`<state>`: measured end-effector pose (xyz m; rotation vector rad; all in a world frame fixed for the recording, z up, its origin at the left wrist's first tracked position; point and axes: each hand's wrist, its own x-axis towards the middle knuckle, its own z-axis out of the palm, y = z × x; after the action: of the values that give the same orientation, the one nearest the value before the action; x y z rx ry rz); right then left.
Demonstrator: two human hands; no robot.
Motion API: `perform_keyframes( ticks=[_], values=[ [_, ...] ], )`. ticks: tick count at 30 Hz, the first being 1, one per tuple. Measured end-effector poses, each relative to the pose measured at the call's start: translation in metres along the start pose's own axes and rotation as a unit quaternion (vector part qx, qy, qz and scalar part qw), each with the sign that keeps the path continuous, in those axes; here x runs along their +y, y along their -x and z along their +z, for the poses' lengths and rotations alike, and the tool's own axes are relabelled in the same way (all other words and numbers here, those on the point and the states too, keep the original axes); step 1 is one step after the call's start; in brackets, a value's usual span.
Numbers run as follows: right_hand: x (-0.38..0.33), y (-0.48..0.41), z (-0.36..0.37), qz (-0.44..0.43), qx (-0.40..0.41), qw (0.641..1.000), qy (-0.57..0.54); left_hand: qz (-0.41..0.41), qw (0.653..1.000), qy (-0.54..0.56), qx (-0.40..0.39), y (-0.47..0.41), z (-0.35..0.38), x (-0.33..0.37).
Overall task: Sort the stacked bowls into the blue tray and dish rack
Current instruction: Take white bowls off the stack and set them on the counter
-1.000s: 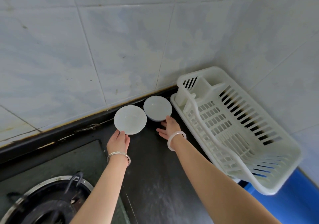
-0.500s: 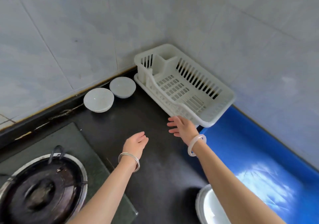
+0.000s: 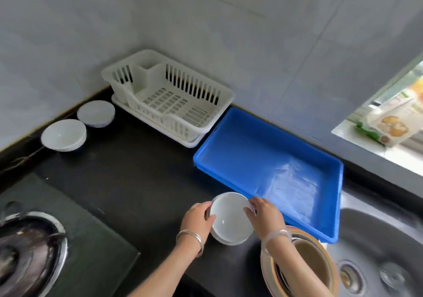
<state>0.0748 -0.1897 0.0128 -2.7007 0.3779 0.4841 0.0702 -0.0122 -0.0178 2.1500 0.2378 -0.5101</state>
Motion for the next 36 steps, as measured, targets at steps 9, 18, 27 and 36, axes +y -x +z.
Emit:
perform_keyframes(
  ticks=[9,18,27,36],
  values=[
    [-0.009,0.007,0.002,0.0,0.057,0.996,0.068,-0.009,0.999,0.004,0.036,0.0,0.007,-0.003],
    [0.005,0.017,-0.012,0.015,0.113,0.993,-0.028,-0.016,0.999,-0.01,0.037,-0.002,0.007,-0.003],
    [0.016,0.023,-0.035,0.056,0.165,0.976,-0.128,0.022,0.991,-0.061,0.116,0.003,0.016,0.017],
    [0.018,0.033,-0.047,0.054,0.164,0.973,-0.151,0.006,0.992,-0.024,0.121,0.0,0.0,0.032]
  ],
)
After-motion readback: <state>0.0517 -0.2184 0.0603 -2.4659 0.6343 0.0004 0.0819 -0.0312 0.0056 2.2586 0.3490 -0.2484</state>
